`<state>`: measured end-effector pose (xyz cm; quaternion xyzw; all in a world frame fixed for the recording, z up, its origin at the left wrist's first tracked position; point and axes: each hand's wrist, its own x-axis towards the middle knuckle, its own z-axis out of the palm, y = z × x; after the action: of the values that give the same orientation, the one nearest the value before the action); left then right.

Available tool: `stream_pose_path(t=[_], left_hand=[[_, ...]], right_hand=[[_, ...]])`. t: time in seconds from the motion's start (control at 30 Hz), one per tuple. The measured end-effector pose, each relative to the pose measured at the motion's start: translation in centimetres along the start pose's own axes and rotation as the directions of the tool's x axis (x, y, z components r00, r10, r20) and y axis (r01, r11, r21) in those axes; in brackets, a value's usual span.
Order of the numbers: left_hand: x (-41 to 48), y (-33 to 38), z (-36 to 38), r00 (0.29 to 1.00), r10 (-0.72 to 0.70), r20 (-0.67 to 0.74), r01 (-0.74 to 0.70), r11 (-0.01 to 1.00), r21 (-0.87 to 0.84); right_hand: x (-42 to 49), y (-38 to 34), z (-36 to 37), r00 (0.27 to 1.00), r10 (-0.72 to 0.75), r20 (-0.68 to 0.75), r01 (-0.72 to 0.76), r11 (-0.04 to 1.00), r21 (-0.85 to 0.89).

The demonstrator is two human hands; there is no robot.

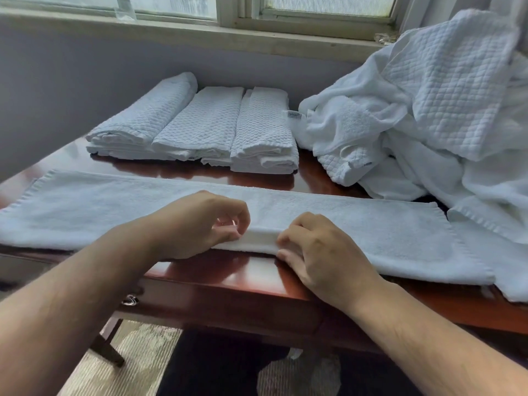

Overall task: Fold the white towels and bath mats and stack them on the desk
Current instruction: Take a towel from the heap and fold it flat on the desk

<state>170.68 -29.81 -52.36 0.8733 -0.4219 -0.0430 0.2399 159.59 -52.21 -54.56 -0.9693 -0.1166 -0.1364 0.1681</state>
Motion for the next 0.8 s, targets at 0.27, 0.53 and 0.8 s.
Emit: stream_pose_path(t=[0.27,0.53,0.8], left_hand=[[-0.1,0.4,0.2,0.998,0.046,0.045,-0.05,0.994,0.1],[0.3,0.8,1.1,0.996,0.036,0.08,-0.055,0.969,0.241],[0.2,1.6,1.1,0.999,0.047,-0.015,-0.042,0.966,0.254]], right_hand=[[1.3,-0.6,-0.6,0.986,0.091,0.138,-0.083,0.994,-0.068],[0.3,-0.1,-1.2,0.984,0.025,0.179,-0.028,0.999,0.018],[1.4,-0.4,-0.6,0.987,0.092,0.129,-0.082,0.994,-0.078]])
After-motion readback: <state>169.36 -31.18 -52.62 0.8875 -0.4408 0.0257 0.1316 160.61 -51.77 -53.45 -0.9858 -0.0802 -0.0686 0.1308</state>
